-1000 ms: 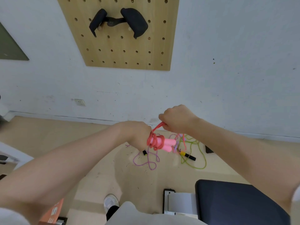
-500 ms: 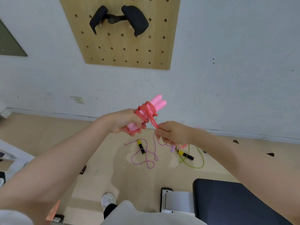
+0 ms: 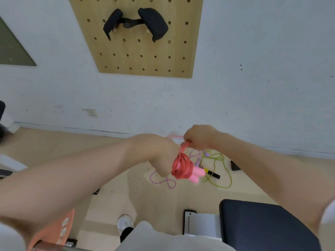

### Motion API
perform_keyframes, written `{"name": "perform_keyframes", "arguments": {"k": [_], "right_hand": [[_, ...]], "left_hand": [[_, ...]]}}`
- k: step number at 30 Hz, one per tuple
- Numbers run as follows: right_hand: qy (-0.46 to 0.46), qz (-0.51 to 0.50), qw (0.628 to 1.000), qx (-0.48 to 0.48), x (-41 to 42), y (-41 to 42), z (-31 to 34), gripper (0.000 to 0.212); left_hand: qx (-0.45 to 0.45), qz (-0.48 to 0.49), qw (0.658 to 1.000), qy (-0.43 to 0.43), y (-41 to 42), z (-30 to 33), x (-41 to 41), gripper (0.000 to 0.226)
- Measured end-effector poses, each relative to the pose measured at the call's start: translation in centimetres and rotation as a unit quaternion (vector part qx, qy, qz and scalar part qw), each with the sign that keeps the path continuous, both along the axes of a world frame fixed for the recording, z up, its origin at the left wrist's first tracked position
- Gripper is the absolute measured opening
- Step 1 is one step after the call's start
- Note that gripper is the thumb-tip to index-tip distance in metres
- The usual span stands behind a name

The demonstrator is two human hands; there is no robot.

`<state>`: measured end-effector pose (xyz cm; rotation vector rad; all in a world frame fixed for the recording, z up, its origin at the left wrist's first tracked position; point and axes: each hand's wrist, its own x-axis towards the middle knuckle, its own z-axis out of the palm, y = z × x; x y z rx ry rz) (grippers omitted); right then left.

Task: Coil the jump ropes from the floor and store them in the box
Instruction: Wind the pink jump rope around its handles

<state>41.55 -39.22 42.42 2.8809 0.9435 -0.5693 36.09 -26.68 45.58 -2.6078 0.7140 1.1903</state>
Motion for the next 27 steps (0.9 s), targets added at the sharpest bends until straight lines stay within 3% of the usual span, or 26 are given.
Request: {"name": "perform_keyframes", "arguments": {"k": [2, 5, 9, 12, 15, 17, 19, 22, 27], "right_hand": [[-0.072, -0.021, 0.997, -0.021, 0.4, 0.4, 0.4, 0.040], [-0.082, -0.045, 0.995, -0.018, 0.3, 1.4, 0.9, 0.032], [0.066, -0.090, 0.992, 0.057, 0.1, 2.5, 1.2, 0.036], [0.175, -0.167, 0.960, 0.140, -0.4, 2.6, 1.3, 0.035], [0.257, -0.201, 0.915, 0.237, -1.4, 1.9, 1.3, 0.031], [0.284, -0.193, 0.902, 0.263, -1.9, 1.5, 0.9, 0.030], [0.308, -0.180, 0.893, 0.276, -2.2, 1.1, 0.1, 0.030], [0.349, -0.155, 0.873, 0.304, -2.5, 0.6, -1.0, 0.038], [0.299, -0.182, 0.919, 0.183, -2.0, -1.0, -3.2, 0.045]], "left_hand": [[0.039, -0.012, 0.998, -0.043, -0.5, -0.9, 0.3, 0.026], [0.049, 0.030, 0.994, -0.092, 0.5, -1.5, 1.6, 0.024], [0.027, 0.101, 0.978, -0.182, 1.1, -2.3, 2.4, 0.013], [-0.020, 0.150, 0.968, -0.202, 0.9, -1.8, 3.1, 0.020], [-0.091, 0.242, 0.955, -0.143, 1.7, -1.1, 4.4, 0.024], [-0.165, 0.359, 0.917, -0.058, 3.1, -1.2, 5.2, 0.022], [-0.237, 0.410, 0.881, 0.007, 3.8, -1.1, 4.9, 0.006], [-0.332, 0.390, 0.855, 0.082, 4.0, -1.2, 4.3, 0.023], [-0.389, 0.302, 0.862, 0.122, 3.7, 0.1, 3.1, 0.019]]}}
